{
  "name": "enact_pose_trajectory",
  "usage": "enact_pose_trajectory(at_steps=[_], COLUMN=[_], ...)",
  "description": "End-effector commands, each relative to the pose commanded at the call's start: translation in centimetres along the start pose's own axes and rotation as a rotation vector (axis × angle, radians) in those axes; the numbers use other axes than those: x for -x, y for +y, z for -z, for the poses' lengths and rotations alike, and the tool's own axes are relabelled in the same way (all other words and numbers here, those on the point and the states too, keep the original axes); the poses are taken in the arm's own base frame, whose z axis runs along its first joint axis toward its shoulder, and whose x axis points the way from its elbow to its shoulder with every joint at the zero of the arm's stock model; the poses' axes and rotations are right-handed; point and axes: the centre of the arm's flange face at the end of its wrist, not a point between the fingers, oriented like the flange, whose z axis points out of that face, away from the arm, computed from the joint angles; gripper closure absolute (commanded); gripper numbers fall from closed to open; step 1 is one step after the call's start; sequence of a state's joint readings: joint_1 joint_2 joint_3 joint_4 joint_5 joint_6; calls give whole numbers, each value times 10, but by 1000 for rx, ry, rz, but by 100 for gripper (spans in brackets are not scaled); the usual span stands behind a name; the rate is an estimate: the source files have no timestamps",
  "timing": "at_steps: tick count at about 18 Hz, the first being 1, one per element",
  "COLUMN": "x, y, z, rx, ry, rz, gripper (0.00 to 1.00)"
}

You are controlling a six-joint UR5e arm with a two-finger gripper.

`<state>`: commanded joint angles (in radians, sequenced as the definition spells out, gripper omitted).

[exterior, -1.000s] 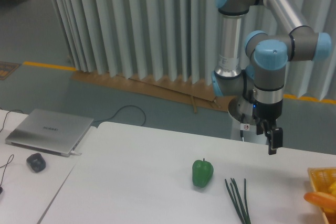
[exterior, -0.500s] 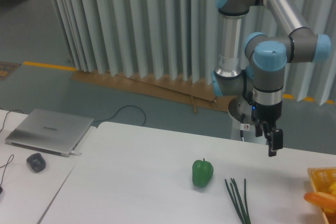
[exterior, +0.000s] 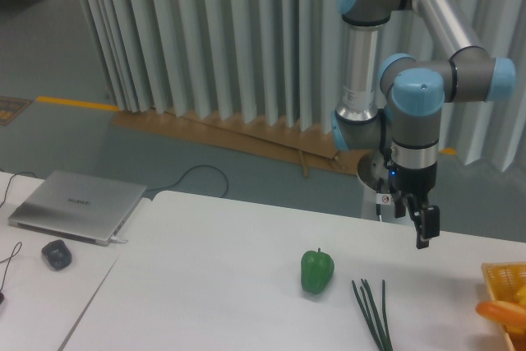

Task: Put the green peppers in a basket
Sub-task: 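Move the gripper over the green pepper and lower toward it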

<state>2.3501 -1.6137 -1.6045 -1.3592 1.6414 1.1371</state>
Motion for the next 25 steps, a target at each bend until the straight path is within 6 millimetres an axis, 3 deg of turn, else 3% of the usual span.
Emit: enact_pose_trajectory(at_steps=[4, 8, 10, 14, 17, 21, 25], x=[-2, -4, -4, -10, -25, -38, -45], y=[-2, -2, -4, -15, -39, -57, -86], z=[-3, -5, -9, -23, -23, -22, -47], rx=[4, 2, 3, 15, -4, -10, 1], ry=[2, 7, 14, 23, 3, 4, 7], rz=[199, 263, 399, 425, 400, 368, 387], gripper=[0, 0, 0, 0, 0, 0, 0])
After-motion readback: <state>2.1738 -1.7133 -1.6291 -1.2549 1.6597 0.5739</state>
